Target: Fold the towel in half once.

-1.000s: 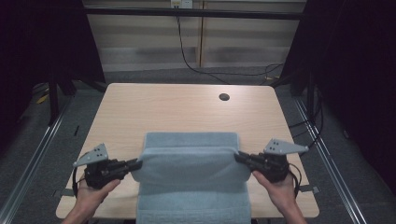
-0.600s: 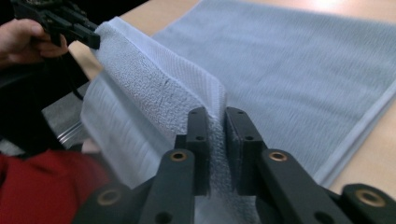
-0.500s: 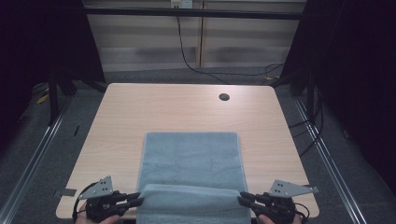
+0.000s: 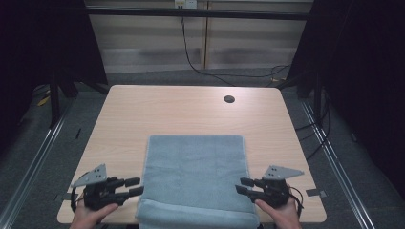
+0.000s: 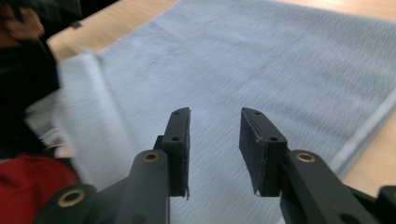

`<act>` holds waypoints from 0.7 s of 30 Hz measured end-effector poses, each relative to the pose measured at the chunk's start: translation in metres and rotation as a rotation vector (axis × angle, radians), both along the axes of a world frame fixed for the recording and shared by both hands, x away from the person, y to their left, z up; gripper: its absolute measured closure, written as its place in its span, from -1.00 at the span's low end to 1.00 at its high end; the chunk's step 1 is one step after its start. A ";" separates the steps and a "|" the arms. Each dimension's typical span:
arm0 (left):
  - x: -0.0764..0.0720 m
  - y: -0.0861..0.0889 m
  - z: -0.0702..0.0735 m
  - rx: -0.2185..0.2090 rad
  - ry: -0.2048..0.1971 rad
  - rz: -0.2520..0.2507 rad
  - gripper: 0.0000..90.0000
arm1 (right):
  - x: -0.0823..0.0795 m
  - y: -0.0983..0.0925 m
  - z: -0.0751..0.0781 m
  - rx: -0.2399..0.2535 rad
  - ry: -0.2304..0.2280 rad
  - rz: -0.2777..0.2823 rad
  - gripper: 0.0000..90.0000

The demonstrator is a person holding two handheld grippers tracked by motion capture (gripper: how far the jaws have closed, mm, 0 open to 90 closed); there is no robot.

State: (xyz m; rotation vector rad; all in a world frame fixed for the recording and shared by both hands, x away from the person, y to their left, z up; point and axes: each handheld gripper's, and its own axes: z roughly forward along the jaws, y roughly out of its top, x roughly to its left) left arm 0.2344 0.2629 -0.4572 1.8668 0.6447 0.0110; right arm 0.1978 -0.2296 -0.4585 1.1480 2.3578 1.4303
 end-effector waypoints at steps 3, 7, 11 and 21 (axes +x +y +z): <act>0.033 -0.012 0.001 0.051 0.027 0.042 0.31 | 0.019 0.006 -0.003 -0.024 0.005 0.003 0.36; 0.074 -0.031 -0.010 0.119 0.057 0.058 0.27 | 0.058 0.015 -0.014 -0.094 0.022 -0.002 0.32; 0.102 -0.047 -0.031 0.202 0.074 0.109 0.32 | 0.093 0.022 -0.029 -0.129 0.060 -0.029 0.31; 0.067 -0.051 -0.045 0.296 0.060 0.028 0.55 | 0.059 0.022 -0.039 -0.193 0.105 0.020 0.33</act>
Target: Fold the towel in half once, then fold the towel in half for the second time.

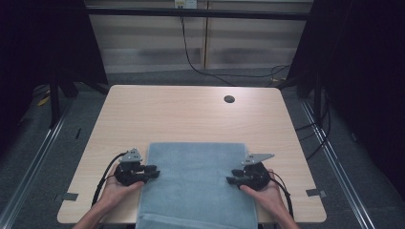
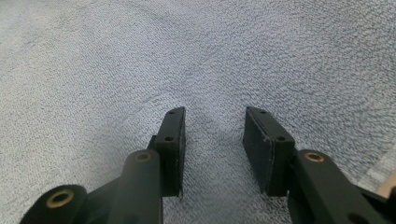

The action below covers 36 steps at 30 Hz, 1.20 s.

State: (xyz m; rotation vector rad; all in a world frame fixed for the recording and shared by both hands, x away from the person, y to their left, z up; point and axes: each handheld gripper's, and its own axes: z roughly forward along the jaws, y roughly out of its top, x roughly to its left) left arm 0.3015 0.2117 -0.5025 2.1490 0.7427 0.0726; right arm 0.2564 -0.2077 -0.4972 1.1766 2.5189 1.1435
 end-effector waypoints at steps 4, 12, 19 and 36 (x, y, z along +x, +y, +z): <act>-0.022 0.002 0.002 -0.005 0.026 -0.014 0.54 | -0.023 -0.001 0.001 0.004 0.006 0.007 0.32; -0.041 0.010 0.001 -0.040 0.062 -0.053 0.40 | -0.053 0.001 0.004 0.020 0.047 0.028 0.30; -0.017 0.017 0.014 -0.061 0.044 -0.005 0.25 | -0.036 -0.018 0.014 0.088 -0.019 -0.037 0.24; 0.044 0.024 0.005 -0.035 0.028 0.135 0.00 | 0.048 -0.033 0.013 0.003 -0.073 -0.168 -0.09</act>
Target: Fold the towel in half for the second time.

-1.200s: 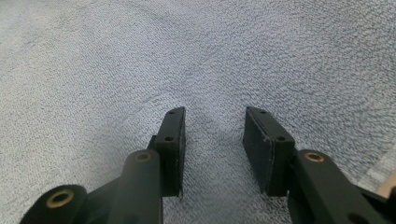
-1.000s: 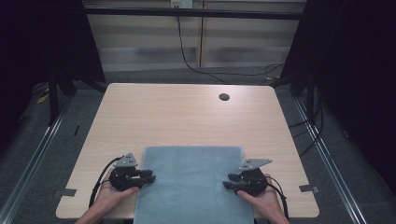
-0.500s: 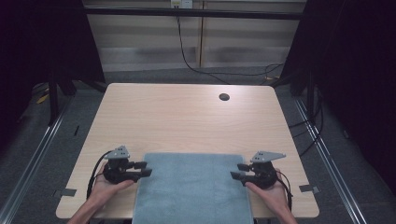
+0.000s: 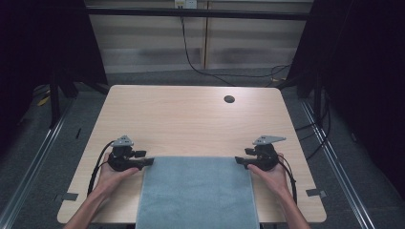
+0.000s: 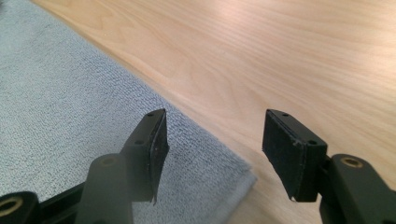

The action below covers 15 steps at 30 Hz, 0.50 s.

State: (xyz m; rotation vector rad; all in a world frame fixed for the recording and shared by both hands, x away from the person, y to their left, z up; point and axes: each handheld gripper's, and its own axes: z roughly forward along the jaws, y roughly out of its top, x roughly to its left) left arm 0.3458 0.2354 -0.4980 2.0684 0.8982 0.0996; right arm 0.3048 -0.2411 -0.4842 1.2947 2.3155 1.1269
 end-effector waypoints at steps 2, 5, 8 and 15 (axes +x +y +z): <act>0.000 0.001 -0.001 0.001 -0.002 0.005 -0.03 | 0.002 0.001 -0.004 -0.001 0.014 0.009 -0.10; 0.001 0.000 -0.004 0.000 0.008 -0.007 -0.03 | 0.005 0.003 -0.011 -0.018 0.038 0.014 -0.10; 0.000 -0.003 -0.007 0.018 0.009 -0.019 -0.02 | 0.005 0.005 -0.015 -0.030 0.042 0.020 -0.08; -0.008 -0.001 -0.008 0.009 -0.005 -0.051 0.12 | -0.001 0.002 -0.017 -0.028 0.055 0.019 0.07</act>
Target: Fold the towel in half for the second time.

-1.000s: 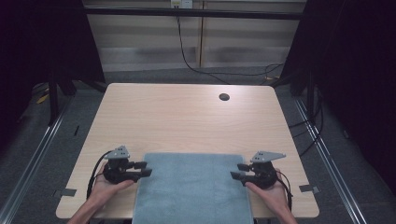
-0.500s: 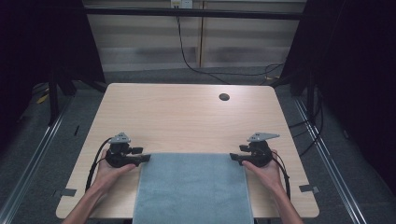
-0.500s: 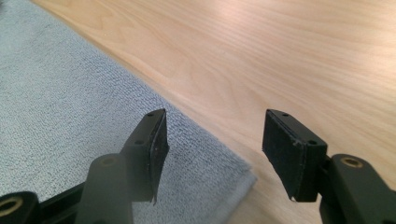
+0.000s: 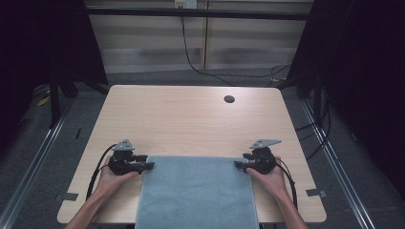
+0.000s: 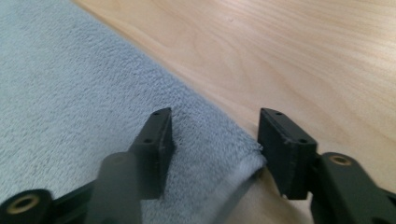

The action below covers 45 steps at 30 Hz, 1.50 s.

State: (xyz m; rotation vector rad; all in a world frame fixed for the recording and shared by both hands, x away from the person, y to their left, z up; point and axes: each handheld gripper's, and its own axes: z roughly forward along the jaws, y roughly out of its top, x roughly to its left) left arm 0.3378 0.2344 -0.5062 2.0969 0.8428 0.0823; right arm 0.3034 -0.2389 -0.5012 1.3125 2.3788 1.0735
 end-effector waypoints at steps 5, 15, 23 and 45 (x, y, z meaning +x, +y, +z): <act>-0.003 -0.002 0.000 -0.023 0.042 -0.045 0.57 | -0.007 0.000 0.001 0.033 0.017 0.054 0.61; -0.002 0.001 0.007 -0.083 0.057 -0.045 0.94 | -0.012 -0.001 0.012 0.134 0.009 0.068 0.87; 0.008 -0.003 0.025 -0.131 0.014 -0.030 0.96 | -0.004 -0.011 0.030 0.194 -0.058 0.029 0.88; 0.055 -0.012 0.058 -0.186 -0.045 0.041 0.96 | 0.036 -0.012 0.066 0.234 -0.149 0.000 0.89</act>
